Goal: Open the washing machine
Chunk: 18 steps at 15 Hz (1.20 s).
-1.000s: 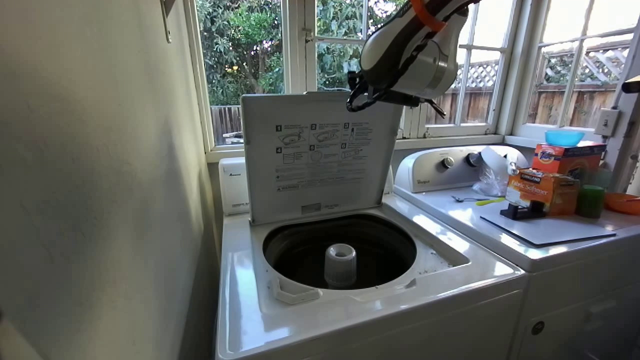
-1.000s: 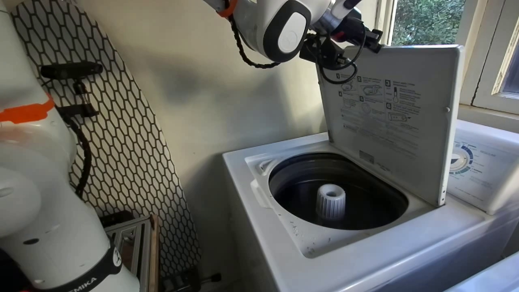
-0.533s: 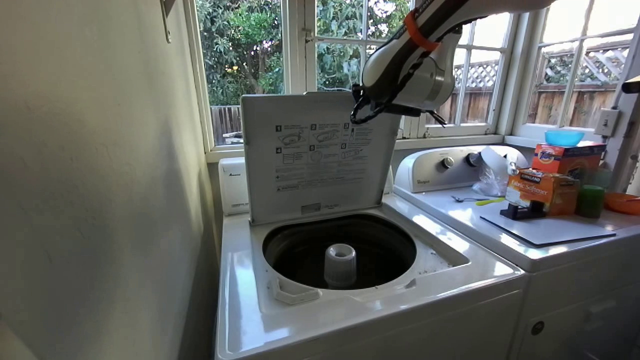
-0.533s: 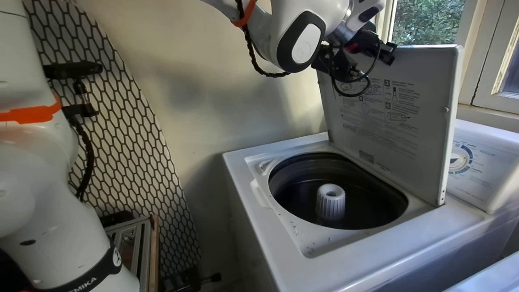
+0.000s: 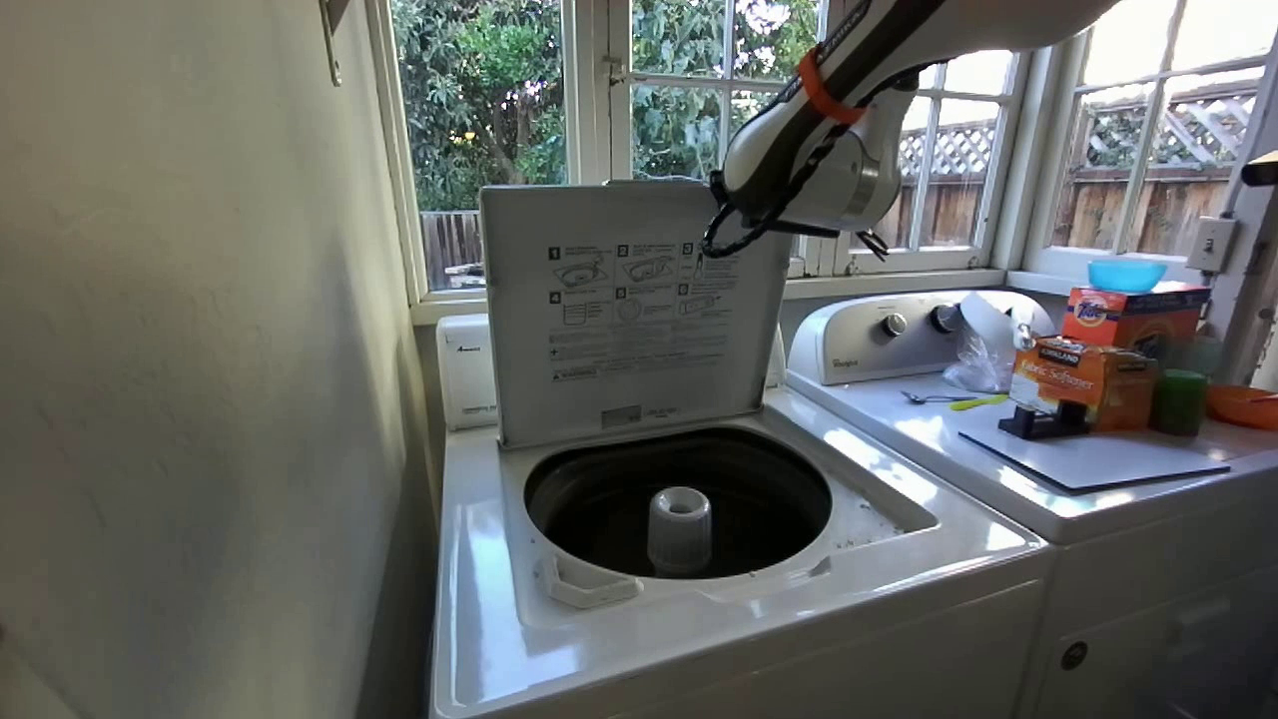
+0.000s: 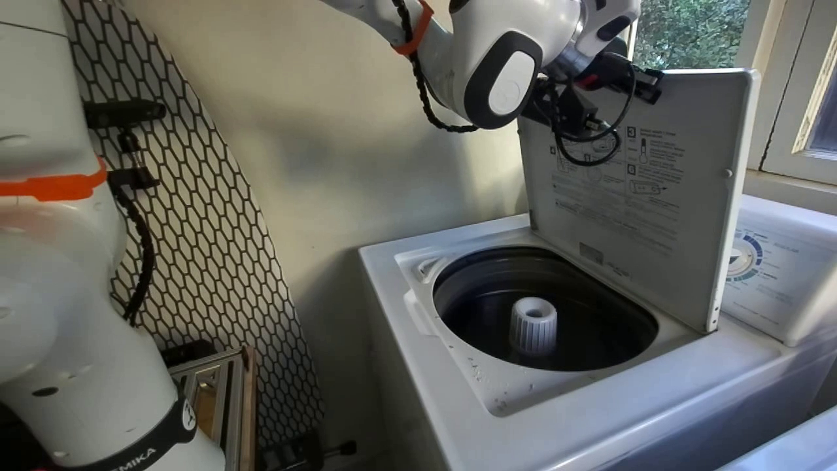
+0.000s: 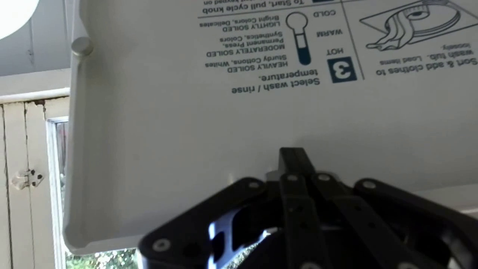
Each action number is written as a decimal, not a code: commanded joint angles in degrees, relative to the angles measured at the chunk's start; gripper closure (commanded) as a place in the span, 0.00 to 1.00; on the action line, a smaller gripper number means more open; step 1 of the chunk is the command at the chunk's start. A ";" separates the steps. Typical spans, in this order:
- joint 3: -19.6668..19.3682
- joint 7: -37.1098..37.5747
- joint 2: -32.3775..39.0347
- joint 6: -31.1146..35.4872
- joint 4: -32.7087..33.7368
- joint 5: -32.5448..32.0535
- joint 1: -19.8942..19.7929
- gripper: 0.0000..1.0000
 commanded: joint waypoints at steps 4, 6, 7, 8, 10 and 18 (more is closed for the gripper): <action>-1.19 0.23 11.87 4.59 13.50 0.37 0.05 1.00; -1.53 0.20 14.14 4.13 16.30 0.56 0.17 1.00; -1.72 0.19 15.24 3.93 17.59 0.66 0.19 1.00; -1.90 0.16 16.38 3.89 18.95 0.65 0.15 1.00; -2.05 0.33 18.12 3.46 21.07 0.57 -0.11 1.00; -13.51 -0.37 11.60 -11.43 17.76 6.30 9.33 1.00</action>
